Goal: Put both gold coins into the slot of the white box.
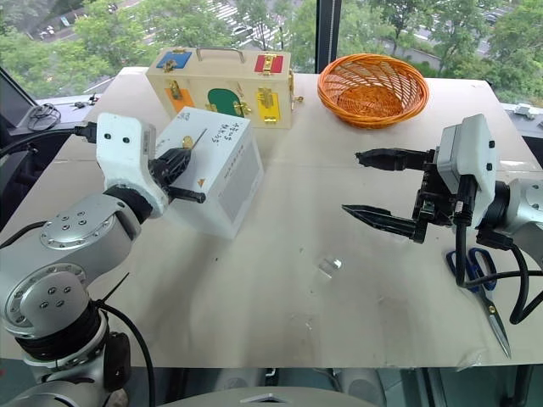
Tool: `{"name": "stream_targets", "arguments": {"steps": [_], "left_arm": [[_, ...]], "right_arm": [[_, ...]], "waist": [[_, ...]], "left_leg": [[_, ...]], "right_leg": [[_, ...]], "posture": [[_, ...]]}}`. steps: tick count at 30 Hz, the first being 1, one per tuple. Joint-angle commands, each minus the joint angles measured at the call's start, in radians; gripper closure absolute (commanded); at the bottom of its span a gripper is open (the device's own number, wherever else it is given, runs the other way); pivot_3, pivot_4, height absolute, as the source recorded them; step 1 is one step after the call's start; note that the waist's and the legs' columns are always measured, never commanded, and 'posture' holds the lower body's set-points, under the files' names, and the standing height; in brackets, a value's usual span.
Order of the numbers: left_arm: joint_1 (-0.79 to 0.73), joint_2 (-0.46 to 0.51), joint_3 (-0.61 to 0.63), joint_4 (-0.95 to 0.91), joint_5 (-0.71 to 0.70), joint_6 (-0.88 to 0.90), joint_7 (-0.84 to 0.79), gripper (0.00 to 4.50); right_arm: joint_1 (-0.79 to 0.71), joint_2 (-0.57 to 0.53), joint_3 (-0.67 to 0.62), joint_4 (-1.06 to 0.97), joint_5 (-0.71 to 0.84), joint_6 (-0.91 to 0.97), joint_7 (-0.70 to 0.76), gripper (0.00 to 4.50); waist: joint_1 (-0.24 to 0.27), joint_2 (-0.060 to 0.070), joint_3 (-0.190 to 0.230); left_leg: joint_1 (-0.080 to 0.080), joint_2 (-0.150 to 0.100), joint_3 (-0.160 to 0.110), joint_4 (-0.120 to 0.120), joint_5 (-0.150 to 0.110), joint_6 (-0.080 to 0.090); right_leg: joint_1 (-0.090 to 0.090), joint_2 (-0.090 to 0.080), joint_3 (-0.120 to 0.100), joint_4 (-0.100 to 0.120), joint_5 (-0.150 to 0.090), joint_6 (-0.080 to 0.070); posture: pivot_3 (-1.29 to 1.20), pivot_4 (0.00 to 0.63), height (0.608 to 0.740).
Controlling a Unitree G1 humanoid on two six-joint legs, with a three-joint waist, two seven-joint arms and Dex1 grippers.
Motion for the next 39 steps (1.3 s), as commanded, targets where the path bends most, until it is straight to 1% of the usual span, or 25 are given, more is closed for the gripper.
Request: {"name": "stream_targets", "arguments": {"steps": [1,17,39], "left_arm": [[-0.001,-0.008,0.014,-0.009,0.028,0.032,-0.013,4.50],[-0.019,-0.060,0.007,-0.027,0.093,0.082,-0.080,4.50],[-0.007,-0.059,-0.022,-0.042,0.202,0.078,-0.177,4.50]], "right_arm": [[-0.027,0.004,-0.030,-0.023,0.020,-0.010,-0.015,0.66],[-0.035,-0.004,-0.041,-0.016,0.038,-0.005,-0.021,0.66],[-0.025,-0.014,-0.050,-0.024,0.042,0.000,-0.020,0.66]], "waist": [[-0.001,0.000,0.000],[0.000,0.000,0.000],[0.000,0.000,0.000]], "left_leg": [[0.000,0.000,0.000,0.000,0.000,0.000],[0.000,0.000,0.000,0.000,0.000,0.000],[0.000,0.000,0.000,0.000,0.000,0.000]], "right_leg": [[0.000,0.000,0.000,0.000,0.000,0.000],[0.000,0.000,0.000,0.000,0.000,0.000],[0.000,0.000,0.000,0.000,0.000,0.000]], "posture": [[0.00,0.150,0.740],[0.00,0.150,0.740],[0.00,0.150,0.740]]}}
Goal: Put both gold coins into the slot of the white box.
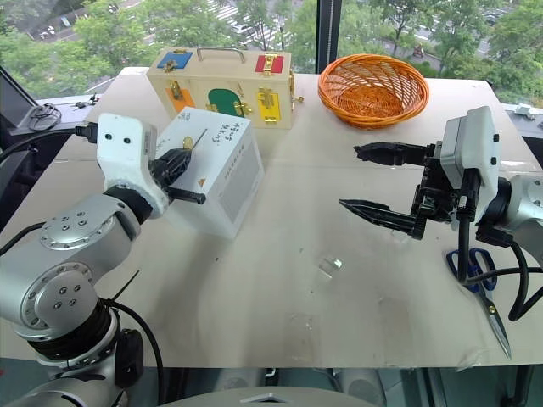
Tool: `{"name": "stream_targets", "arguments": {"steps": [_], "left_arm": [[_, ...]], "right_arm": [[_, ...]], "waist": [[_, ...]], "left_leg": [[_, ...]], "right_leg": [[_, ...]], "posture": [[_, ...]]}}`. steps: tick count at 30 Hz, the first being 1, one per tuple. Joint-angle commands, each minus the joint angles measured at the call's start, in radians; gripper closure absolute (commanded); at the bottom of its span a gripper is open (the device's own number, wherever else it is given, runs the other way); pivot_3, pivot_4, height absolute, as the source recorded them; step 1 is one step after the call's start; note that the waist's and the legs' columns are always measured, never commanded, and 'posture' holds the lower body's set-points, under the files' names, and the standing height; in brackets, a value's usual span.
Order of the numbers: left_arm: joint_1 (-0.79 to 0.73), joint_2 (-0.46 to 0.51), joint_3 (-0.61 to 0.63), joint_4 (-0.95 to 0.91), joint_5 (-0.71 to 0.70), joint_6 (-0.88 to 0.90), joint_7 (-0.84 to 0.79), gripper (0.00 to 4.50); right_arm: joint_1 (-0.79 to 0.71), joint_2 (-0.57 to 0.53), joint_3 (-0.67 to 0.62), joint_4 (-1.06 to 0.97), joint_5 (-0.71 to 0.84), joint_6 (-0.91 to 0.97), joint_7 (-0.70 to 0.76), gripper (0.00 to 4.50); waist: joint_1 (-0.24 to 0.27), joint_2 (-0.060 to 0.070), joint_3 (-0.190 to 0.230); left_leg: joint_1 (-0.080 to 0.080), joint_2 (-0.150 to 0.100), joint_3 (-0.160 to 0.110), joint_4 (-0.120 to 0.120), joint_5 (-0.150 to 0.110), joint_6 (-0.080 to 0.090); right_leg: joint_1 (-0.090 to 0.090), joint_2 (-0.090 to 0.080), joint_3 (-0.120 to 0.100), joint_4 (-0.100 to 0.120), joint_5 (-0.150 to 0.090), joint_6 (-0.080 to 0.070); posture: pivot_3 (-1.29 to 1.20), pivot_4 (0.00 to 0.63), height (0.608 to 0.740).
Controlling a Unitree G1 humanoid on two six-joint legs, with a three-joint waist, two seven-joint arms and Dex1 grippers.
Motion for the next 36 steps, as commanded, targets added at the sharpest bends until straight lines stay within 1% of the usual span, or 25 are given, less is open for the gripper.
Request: {"name": "stream_targets", "arguments": {"steps": [1,17,29,31,32,35,36], "left_arm": [[0.012,-0.003,-0.009,0.000,0.025,0.016,-0.016,4.50],[0.002,-0.028,-0.004,-0.004,0.100,0.048,-0.034,4.50],[-0.006,-0.051,-0.002,-0.010,0.126,0.074,-0.064,4.50],[-0.006,-0.056,0.001,-0.012,0.131,0.081,-0.069,3.98],[-0.006,-0.062,0.004,-0.012,0.134,0.080,-0.071,3.63],[-0.010,-0.065,0.006,-0.018,0.142,0.075,-0.082,2.31],[-0.011,-0.064,0.006,-0.021,0.146,0.062,-0.086,1.77]], "right_arm": [[-0.003,-0.015,-0.050,-0.025,0.015,-0.002,-0.003,0.66],[0.001,-0.019,-0.058,-0.039,0.024,0.013,-0.011,0.66],[0.002,-0.023,-0.056,-0.042,0.024,0.016,-0.014,0.66],[0.004,-0.023,-0.057,-0.043,0.025,0.016,-0.015,0.55],[0.005,-0.023,-0.057,-0.043,0.025,0.016,-0.015,0.55],[0.008,-0.023,-0.059,-0.044,0.025,0.015,-0.014,0.55],[0.009,-0.023,-0.059,-0.043,0.026,0.016,-0.014,0.55]], "waist": [[0.000,0.000,0.000],[0.000,0.000,0.000],[-0.001,0.000,0.000],[-0.001,0.000,0.000],[-0.001,0.000,0.000],[0.001,0.000,-0.001],[0.001,0.000,-0.001]], "left_leg": [[0.000,0.000,0.000,0.000,0.000,0.000],[0.000,0.000,0.000,0.000,0.000,0.000],[0.000,0.000,0.000,0.000,0.000,0.000],[0.000,0.000,0.000,0.000,0.000,0.000],[0.000,0.000,0.000,0.000,0.000,0.000],[0.000,0.000,0.000,0.000,0.000,0.000],[0.000,0.000,0.000,0.000,0.000,0.000]], "right_leg": [[0.000,0.000,0.000,0.000,0.000,0.000],[0.000,0.000,0.000,0.000,0.000,0.000],[0.000,0.000,0.000,0.000,0.000,0.000],[0.000,0.000,0.000,0.000,0.000,0.000],[0.000,0.000,0.000,0.000,0.000,0.000],[0.000,0.000,0.000,0.000,0.000,0.000],[0.000,0.000,0.000,0.000,0.000,0.000]], "posture": [[0.00,0.150,0.740],[0.00,0.150,0.740],[0.00,0.150,0.740],[0.00,0.150,0.740],[0.00,0.150,0.740],[0.00,0.150,0.740],[0.00,0.150,0.740]]}}
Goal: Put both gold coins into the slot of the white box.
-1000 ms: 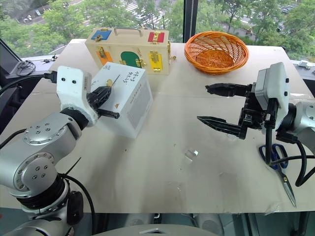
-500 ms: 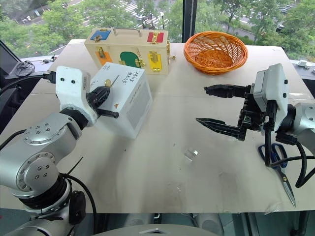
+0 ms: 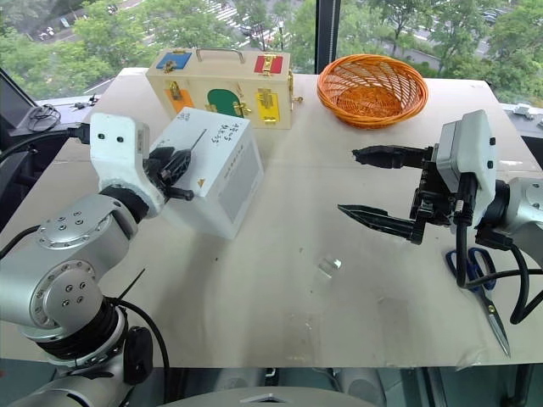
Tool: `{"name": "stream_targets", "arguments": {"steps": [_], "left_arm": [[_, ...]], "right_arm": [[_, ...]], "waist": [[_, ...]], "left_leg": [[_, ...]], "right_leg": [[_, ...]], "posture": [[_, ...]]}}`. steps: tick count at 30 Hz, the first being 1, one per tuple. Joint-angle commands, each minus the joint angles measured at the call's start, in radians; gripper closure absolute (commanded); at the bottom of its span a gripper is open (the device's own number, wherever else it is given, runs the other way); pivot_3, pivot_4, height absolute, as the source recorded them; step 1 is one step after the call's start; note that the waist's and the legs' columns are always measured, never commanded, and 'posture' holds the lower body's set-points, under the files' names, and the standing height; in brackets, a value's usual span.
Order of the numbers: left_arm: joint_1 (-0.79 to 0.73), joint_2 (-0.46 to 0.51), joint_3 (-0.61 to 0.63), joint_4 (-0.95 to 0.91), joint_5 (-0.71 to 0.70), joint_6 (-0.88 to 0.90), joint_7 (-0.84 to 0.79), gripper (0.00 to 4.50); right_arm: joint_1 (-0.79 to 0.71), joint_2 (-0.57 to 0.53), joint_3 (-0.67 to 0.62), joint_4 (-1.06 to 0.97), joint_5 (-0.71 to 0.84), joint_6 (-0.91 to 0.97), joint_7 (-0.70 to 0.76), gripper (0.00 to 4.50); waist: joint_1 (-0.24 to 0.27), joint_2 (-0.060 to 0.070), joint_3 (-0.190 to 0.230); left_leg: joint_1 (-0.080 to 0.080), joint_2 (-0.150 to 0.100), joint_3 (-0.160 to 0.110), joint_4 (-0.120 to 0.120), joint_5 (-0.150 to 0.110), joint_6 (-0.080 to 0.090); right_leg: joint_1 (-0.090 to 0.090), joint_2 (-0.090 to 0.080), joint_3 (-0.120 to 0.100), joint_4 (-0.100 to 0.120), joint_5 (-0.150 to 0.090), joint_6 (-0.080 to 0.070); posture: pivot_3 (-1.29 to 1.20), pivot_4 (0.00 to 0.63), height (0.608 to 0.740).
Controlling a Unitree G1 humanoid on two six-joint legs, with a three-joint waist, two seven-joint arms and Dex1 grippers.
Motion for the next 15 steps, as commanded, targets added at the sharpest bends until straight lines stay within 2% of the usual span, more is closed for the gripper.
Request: {"name": "stream_targets", "arguments": {"steps": [1,3,4,6,7,10,12,15], "left_arm": [[0.006,-0.006,-0.006,-0.007,0.005,-0.003,-0.026,1.31],[0.002,-0.013,0.011,-0.012,-0.010,-0.040,-0.056,0.37],[-0.007,-0.029,0.036,-0.023,-0.051,-0.074,-0.101,0.37],[-0.051,-0.112,0.134,-0.048,-0.225,-0.109,-0.218,0.37],[-0.050,-0.120,0.178,-0.053,-0.326,-0.113,-0.285,0.37],[0.018,-0.048,0.239,-0.058,-0.504,-0.140,-0.414,0.37],[0.072,-0.005,0.262,-0.041,-0.590,-0.154,-0.456,0.37],[0.278,0.100,0.284,-0.034,-0.620,-0.251,-0.588,0.37]], "right_arm": [[0.002,-0.015,-0.055,-0.022,0.013,-0.003,-0.005,0.55],[0.003,-0.015,-0.055,-0.021,0.014,-0.003,-0.006,0.55],[0.004,-0.014,-0.055,-0.020,0.016,-0.001,-0.008,0.55],[0.007,-0.012,-0.060,-0.015,0.019,0.007,-0.022,0.55],[0.006,-0.015,-0.065,-0.006,0.012,0.014,-0.035,0.55],[-0.001,-0.028,-0.071,0.033,0.018,0.055,-0.061,0.55],[0.136,0.011,-0.085,-0.056,-0.019,0.047,-0.088,0.55],[0.429,0.065,-0.193,-0.172,-0.084,0.038,-0.094,0.55]], "waist": [[0.001,0.000,0.000],[0.000,0.000,0.000],[0.000,0.000,0.000],[0.000,0.000,0.000],[0.001,-0.001,0.000],[-0.007,-0.001,0.000],[-0.009,-0.001,0.000],[0.002,-0.002,-0.002]], "left_leg": [[0.000,0.000,0.000,0.000,0.000,0.000],[0.000,0.000,0.000,0.000,0.000,0.000],[0.000,0.000,0.000,0.000,0.000,0.000],[-0.001,0.000,0.000,0.001,0.000,0.000],[-0.002,0.001,0.000,0.001,0.000,0.000],[-0.001,0.001,0.000,0.000,0.000,0.000],[-0.001,0.001,0.000,0.000,0.000,0.000],[-0.001,0.002,0.000,-0.002,0.000,0.000]], "right_leg": [[0.000,0.000,0.000,0.000,0.000,0.000],[0.000,0.000,0.000,0.000,0.000,0.000],[0.000,0.000,0.000,0.000,0.000,0.000],[0.000,0.000,-0.001,0.000,0.000,0.000],[0.000,-0.001,-0.001,-0.001,0.000,0.000],[0.000,-0.001,-0.001,-0.001,0.000,0.000],[0.000,-0.001,-0.001,-0.001,0.000,0.000],[0.000,0.002,-0.004,0.000,-0.001,-0.001]], "posture": [[0.00,0.150,0.740],[0.00,0.150,0.740],[0.00,0.150,0.740],[0.00,0.150,0.740],[0.00,0.150,0.740],[0.00,0.150,0.740],[0.00,0.150,0.740],[0.00,0.150,0.740]]}}
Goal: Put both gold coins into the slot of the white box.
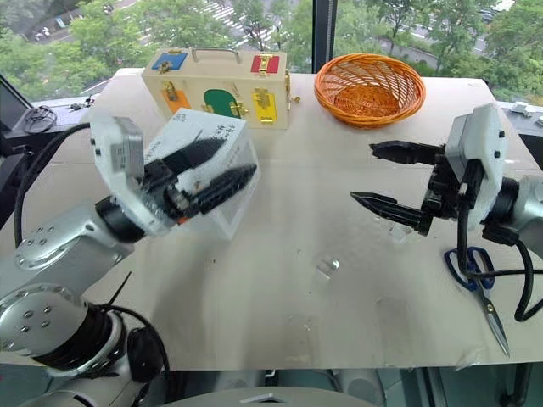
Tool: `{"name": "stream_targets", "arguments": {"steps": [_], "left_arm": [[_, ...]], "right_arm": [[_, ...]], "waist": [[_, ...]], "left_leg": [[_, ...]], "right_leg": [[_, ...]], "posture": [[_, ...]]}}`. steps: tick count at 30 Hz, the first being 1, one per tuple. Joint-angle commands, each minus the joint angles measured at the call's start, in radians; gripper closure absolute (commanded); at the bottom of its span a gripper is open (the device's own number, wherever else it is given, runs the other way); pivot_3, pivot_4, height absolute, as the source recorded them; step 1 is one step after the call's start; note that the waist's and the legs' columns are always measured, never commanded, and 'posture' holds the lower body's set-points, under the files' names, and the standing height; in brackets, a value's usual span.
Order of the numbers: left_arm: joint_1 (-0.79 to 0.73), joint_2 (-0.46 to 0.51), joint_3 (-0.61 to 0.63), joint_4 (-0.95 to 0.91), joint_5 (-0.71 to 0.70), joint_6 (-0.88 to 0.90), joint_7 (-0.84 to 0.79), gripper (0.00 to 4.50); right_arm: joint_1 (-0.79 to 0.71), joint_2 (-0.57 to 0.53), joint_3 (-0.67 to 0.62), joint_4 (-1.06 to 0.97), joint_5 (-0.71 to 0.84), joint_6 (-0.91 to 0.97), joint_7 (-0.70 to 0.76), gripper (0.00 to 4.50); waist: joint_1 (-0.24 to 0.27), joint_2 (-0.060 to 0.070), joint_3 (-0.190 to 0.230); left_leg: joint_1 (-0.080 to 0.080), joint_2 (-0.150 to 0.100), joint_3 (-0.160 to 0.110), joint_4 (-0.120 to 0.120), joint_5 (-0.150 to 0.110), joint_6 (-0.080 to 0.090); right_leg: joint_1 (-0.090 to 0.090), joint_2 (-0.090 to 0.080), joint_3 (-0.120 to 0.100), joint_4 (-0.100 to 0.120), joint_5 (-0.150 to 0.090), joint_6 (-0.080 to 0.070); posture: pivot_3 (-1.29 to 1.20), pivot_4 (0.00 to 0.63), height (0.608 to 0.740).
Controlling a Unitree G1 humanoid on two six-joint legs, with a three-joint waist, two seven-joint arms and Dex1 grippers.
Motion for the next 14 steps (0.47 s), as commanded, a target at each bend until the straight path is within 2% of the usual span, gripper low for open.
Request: {"name": "stream_targets", "arguments": {"steps": [1,6,8,11,14], "left_arm": [[0.202,0.096,0.040,0.000,-0.027,-0.138,-0.162,0.37],[0.494,0.195,0.010,0.057,0.118,-0.383,-0.370,0.37],[0.577,0.223,-0.015,0.098,0.182,-0.488,-0.441,0.37],[0.639,0.242,-0.056,0.166,0.260,-0.618,-0.507,0.37],[0.629,0.246,-0.104,0.235,0.297,-0.702,-0.531,0.37]], "right_arm": [[0.257,0.049,-0.137,-0.126,-0.073,-0.016,0.012,0.55],[0.593,0.162,-0.296,-0.145,-0.216,-0.130,0.104,0.55],[0.691,0.206,-0.331,-0.144,-0.279,-0.201,0.146,0.55],[0.766,0.266,-0.359,-0.133,-0.323,-0.269,0.166,0.55],[0.820,0.316,-0.372,-0.124,-0.354,-0.327,0.181,0.55]], "waist": [[0.004,0.002,0.001],[0.003,0.003,0.000],[0.002,0.004,-0.002],[0.000,0.006,-0.005],[-0.001,0.007,-0.008]], "left_leg": [[-0.002,0.001,-0.001,0.000,0.000,0.000],[0.001,0.000,0.000,0.000,0.000,0.000],[0.003,0.000,0.001,0.001,0.000,0.000],[0.006,0.001,0.003,0.001,-0.002,-0.003],[0.009,0.003,0.004,0.001,-0.004,-0.005]], "right_leg": [[-0.002,-0.001,0.000,0.001,-0.001,0.000],[0.001,-0.004,0.002,-0.002,-0.003,-0.003],[0.002,-0.005,0.002,-0.003,-0.005,0.000],[0.001,-0.009,0.003,-0.003,-0.005,0.000],[0.002,-0.018,0.003,-0.003,-0.005,-0.001]], "posture": [[0.00,0.150,0.740],[0.00,0.150,0.740],[0.00,0.150,0.740],[0.00,0.150,0.740],[0.00,0.150,0.740]]}}
